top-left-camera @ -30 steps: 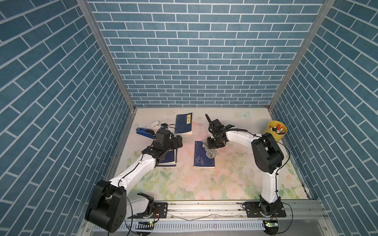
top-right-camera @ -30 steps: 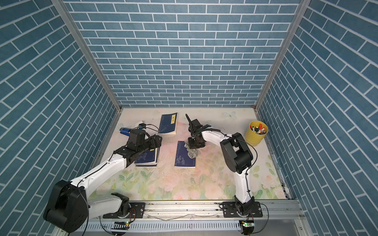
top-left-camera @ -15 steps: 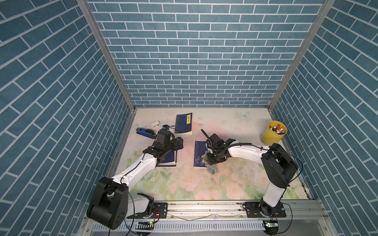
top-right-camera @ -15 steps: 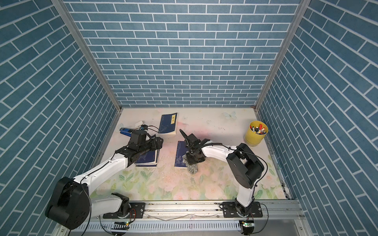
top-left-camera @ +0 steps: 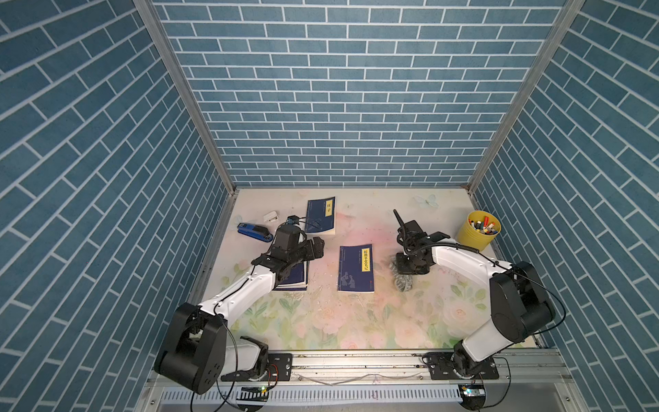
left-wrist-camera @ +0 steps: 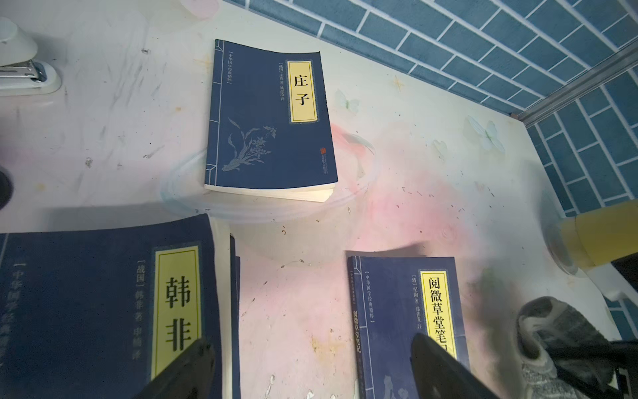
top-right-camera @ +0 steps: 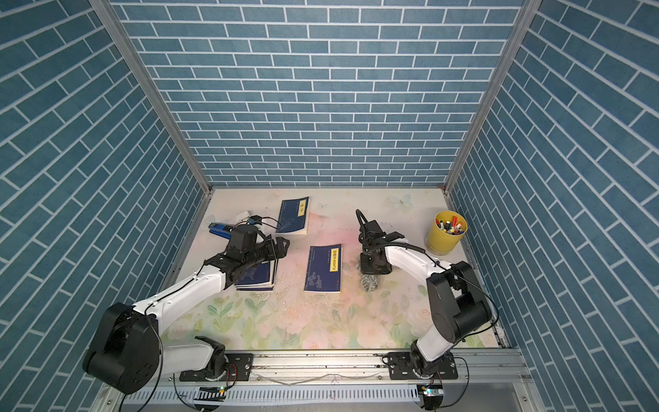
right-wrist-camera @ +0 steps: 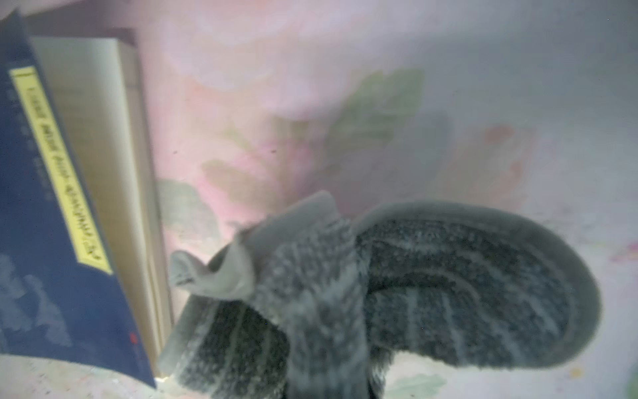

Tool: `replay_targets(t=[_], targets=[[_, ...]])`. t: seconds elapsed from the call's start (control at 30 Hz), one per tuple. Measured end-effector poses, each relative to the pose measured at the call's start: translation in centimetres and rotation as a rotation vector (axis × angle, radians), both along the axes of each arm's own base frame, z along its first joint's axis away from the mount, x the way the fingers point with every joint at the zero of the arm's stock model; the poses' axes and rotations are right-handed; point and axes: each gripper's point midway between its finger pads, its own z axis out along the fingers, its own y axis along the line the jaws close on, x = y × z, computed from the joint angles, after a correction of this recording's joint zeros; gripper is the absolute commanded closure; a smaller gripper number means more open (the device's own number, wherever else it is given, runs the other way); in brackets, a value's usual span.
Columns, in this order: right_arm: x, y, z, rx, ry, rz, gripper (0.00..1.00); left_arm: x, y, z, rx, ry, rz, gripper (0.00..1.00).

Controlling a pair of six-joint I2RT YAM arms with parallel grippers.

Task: Wipe the cover of the book
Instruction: Place the cleaning item at the center of the board, then pick up the book from the center of the board.

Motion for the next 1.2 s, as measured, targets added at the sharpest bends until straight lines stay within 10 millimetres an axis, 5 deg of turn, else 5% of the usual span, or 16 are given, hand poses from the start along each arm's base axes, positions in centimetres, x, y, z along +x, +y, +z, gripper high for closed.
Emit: replay_targets(t=[0.2,0.43,0.73,0.87,1.07,1.2], targets=[[0.4,-0.9,0.9,-0.052,-0.011,-0.012,0.57,-0.5,-1.9,-0.3,-0.011,0.001,-0.044,0.06],[2.0,0.4,3.9,-0.082,-0.086,0.020,0.47,-1.2,-3.6,-1.6,-0.004,0.034,-0.087,0.07],[2.0,1.7,4.4,-0.103,-0.101,0.061,0.47,-1.5,-4.3,-1.6,-0.003,0.033,-0.100,0.07],[1.2,5.0,4.0,-0.034,-0.093,0.133,0.50,-2.0,-4.7,-2.4,-0.002,0.048,-0.105,0.08],[-0.2,11.6,0.4,0.050,-0.030,0.252,0.58,-3.9,-6.2,-5.8,0.005,0.123,-0.132,0.11],[-0.5,13.0,-1.5,0.078,0.006,0.246,0.65,-5.4,-6.7,-7.6,0.008,0.163,-0.144,0.12]])
